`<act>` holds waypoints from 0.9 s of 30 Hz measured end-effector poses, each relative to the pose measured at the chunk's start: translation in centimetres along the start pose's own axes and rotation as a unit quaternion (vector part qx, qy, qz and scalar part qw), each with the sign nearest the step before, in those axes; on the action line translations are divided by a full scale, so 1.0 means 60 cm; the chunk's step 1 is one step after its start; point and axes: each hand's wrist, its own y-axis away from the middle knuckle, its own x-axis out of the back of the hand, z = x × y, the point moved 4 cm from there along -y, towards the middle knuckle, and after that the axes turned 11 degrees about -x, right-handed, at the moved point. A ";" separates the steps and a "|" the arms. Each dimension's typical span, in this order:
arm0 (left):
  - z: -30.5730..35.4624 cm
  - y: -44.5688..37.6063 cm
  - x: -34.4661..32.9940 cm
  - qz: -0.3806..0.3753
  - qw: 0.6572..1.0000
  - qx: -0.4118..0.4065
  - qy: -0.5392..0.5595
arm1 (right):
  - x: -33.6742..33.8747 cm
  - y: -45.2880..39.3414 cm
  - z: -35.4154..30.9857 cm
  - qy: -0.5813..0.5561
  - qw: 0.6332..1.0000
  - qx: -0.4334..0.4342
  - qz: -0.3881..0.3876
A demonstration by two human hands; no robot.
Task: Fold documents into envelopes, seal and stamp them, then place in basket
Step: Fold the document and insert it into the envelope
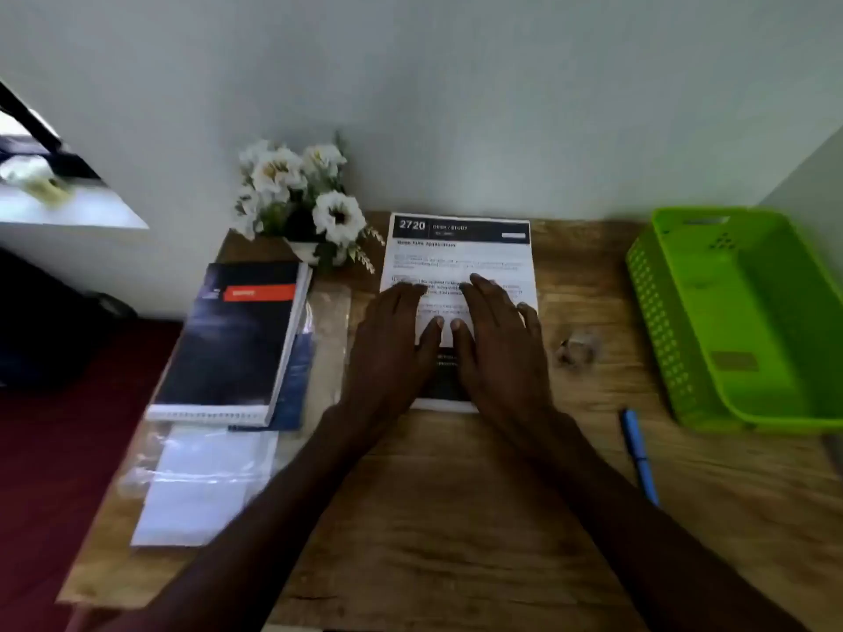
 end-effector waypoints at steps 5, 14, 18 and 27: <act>-0.017 0.015 -0.027 0.056 0.992 -0.077 -0.088 | -0.054 0.024 0.017 0.076 0.997 0.011 0.031; -0.022 0.042 -0.032 0.094 0.984 -0.082 -0.126 | -0.051 0.035 0.023 0.156 0.978 0.049 0.130; -0.022 0.057 -0.032 0.098 0.986 -0.085 -0.100 | -0.040 0.059 0.022 0.163 0.972 0.072 0.153; 0.003 0.091 -0.017 0.101 0.983 -0.089 -0.126 | -0.017 0.089 0.009 0.095 0.984 0.086 0.120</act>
